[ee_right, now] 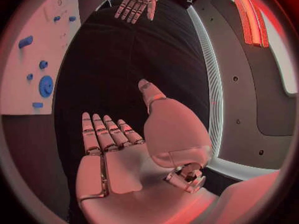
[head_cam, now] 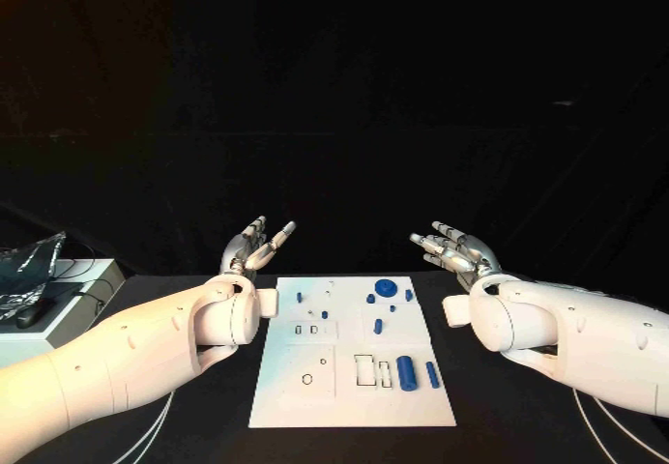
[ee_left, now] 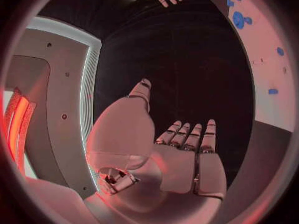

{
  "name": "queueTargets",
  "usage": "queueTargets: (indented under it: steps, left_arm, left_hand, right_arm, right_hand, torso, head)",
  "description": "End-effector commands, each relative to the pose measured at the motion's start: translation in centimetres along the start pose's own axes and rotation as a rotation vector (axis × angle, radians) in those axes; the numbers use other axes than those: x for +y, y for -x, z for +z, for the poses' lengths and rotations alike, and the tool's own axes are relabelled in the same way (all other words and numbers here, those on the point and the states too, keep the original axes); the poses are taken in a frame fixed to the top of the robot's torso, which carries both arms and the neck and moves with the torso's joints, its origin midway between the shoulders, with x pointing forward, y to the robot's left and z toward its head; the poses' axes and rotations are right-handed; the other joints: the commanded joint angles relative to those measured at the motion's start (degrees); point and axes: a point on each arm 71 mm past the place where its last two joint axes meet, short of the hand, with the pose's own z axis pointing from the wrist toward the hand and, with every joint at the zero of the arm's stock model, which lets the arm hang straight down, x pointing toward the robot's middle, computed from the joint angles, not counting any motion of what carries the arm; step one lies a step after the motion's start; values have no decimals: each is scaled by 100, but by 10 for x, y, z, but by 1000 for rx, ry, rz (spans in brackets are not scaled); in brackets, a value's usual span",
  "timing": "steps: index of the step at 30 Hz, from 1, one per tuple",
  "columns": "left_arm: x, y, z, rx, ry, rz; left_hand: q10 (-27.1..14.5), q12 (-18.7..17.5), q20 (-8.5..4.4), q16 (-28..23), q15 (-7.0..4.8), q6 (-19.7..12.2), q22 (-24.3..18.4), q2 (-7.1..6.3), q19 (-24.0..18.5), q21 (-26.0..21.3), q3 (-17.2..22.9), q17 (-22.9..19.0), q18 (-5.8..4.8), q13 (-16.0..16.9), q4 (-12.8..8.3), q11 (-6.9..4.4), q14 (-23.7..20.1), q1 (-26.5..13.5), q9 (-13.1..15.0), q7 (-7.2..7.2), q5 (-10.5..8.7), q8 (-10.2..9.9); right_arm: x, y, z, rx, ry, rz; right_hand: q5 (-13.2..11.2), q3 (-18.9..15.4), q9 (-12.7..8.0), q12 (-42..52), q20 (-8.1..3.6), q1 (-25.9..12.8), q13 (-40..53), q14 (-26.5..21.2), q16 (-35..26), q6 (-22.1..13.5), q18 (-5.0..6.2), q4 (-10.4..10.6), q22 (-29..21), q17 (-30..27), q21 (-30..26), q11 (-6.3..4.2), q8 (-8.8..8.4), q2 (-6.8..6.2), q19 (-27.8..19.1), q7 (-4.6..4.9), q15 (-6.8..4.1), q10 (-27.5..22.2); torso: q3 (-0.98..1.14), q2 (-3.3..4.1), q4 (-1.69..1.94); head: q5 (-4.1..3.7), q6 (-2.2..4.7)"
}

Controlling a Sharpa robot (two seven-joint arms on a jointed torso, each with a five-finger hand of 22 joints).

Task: Assemble the parts on the task board

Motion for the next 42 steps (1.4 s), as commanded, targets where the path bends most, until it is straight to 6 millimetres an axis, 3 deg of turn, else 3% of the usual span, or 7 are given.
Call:
queueTargets:
  steps: [1, 11, 15, 23, 33, 34, 42]
  left_arm:
    - [0, -7, 4, 108, 3, -3]
    - [1, 3, 4, 125, 12, -6]
    - [6, 7, 0, 142, 17, -12]
    - [13, 12, -11, 223, 23, -10]
    - [0, 9, -30, 355, -8, 13]
    - [-2, 8, -32, 362, -10, 12]
    - [-22, 3, -41, 390, -39, -7]
  left_hand:
    - [32, 24, 108, 33, 71, 88, 12, -11, 35, 46, -6, 11, 91, 11, 62, 77, 44, 271, 10, 46, 75, 37]
    - [652, 58, 124, 87, 226, 646, 82, 200, 501, 289, -122, 56, 41, 55, -95, 306, 745, 258, 48, 213, 59, 77]
    - [2098, 142, 61, 278, 112, 1918, 384, 470, 2727, 1344, -360, 199, 205, 134, -341, 470, 3197, 256, 121, 294, 52, 147]
    - [5507, 295, -348, 412, -397, 4719, 485, 723, 4138, 1904, -574, 405, 411, 266, -544, 131, 5824, 368, 263, 278, 42, 332]
    - [6294, 284, -1024, 1059, -907, 5093, 875, 821, 5171, 2739, -582, 1016, 251, 272, -632, -172, 7349, 615, 260, 169, 56, 287]
    - [6351, 339, -1348, 1400, -921, 5074, 1172, 813, 5059, 3191, -605, 1439, -74, 282, -608, -198, 7009, 664, 250, 144, 69, 265]
    - [6290, 288, -1369, 2422, -965, 5075, 1697, 799, 4529, 3963, -651, 2308, -77, 276, -592, -184, 6690, 692, 260, 168, 61, 287]
  right_arm:
    - [-1, -5, 4, 149, -54, -5]
    - [10, 9, 9, 188, 93, -241]
    - [14, 8, 11, 195, 171, -389]
    - [15, -1, 16, 234, 324, -720]
    - [12, -13, 22, 263, 372, -997]
    - [12, -13, 24, 262, 370, -1025]
    - [16, -17, 39, 248, 344, -1217]
  right_hand:
    - [63, 40, 19, 31, 42, 316, 19, 206, 44, 152, 103, -85, 14, 19, 56, 30, 39, 21, 118, 824, 36, 203]
    - [-300, 146, 104, 133, -175, 1053, 103, 2301, 171, 1603, 354, -624, 236, 119, 733, -256, 153, 188, 2136, 610, -265, 2124]
    - [-436, 347, 172, 193, -419, 1171, 175, 4052, 243, 3153, 400, -784, 269, 185, 994, -528, 214, 177, 2870, 446, -558, 4081]
    - [-483, 763, 241, 200, -877, 1137, 186, 5130, 287, 4676, 292, -929, 398, 231, 1388, -836, 273, -1, 3546, 247, -959, 4981]
    - [-427, 491, 255, 201, -1607, 1192, 196, 6819, 981, 5132, 288, -964, 1088, 713, 2655, -1162, 264, -150, 4664, 39, -1564, 5675]
    - [-363, 419, 254, 197, -1699, 1187, 195, 6799, 1588, 5179, 320, -951, 1274, 1032, 2952, -1198, 255, -150, 4810, 22, -1638, 5740]
    - [-307, 590, 251, 218, -1938, 977, 206, 6728, 4714, 5106, 423, -947, 2240, 2891, 4245, -1235, 251, -243, 5191, -30, -1770, 5723]
  torso:
    - [0, 0, 0]
    - [-6, 4, 3]
    - [-10, 3, 2]
    - [-26, 27, 2]
    - [-18, 218, 79]
    - [-24, 243, 96]
    - [-72, 447, 245]
  head:
    - [0, 1]
    - [-6, -39]
    - [-33, -58]
    - [-79, -100]
    - [-171, -83]
    - [-189, -79]
    - [-359, -37]
